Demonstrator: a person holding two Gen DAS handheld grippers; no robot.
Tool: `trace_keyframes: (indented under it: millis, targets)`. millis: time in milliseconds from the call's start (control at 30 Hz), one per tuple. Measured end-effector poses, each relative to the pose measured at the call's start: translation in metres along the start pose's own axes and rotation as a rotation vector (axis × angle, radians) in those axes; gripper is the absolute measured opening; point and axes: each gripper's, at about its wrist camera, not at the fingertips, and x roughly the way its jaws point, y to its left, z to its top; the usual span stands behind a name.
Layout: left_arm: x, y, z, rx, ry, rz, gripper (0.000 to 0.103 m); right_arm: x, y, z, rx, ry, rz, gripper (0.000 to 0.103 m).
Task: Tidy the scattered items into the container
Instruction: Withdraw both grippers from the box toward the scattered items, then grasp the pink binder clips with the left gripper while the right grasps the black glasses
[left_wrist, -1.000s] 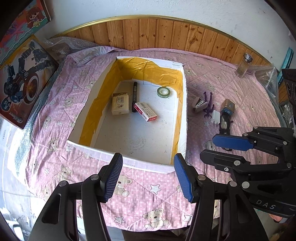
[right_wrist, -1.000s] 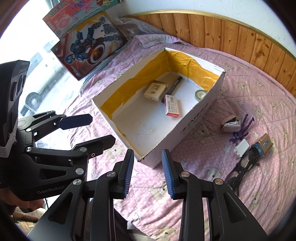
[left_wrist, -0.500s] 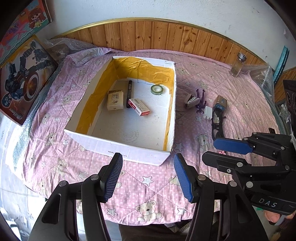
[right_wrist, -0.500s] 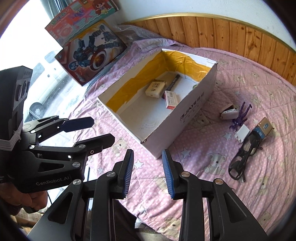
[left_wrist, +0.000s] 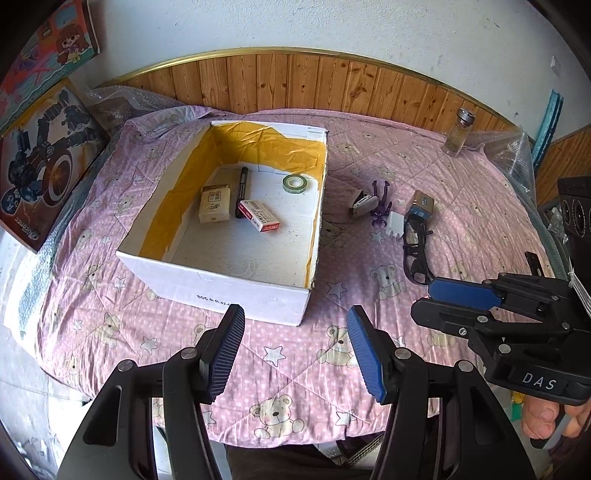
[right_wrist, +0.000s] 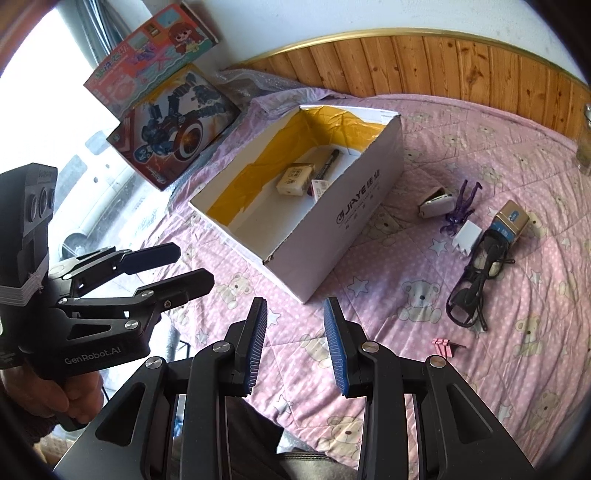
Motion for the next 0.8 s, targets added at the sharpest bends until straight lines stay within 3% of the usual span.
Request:
trace_keyframes:
  millis: [300,800]
  targets:
    - [0.008,-0.026,-0.012,0.025,0.012,-0.065,0.059,-0.016,-0.040,-0.028,0.104,-0.031,-0.012,0.034]
    - [0.044,-0.076,-0.019,0.085,0.066,-0.160,0.059,-0.008,-0.119,-0.078,0.303,-0.015,-0.076,0.034]
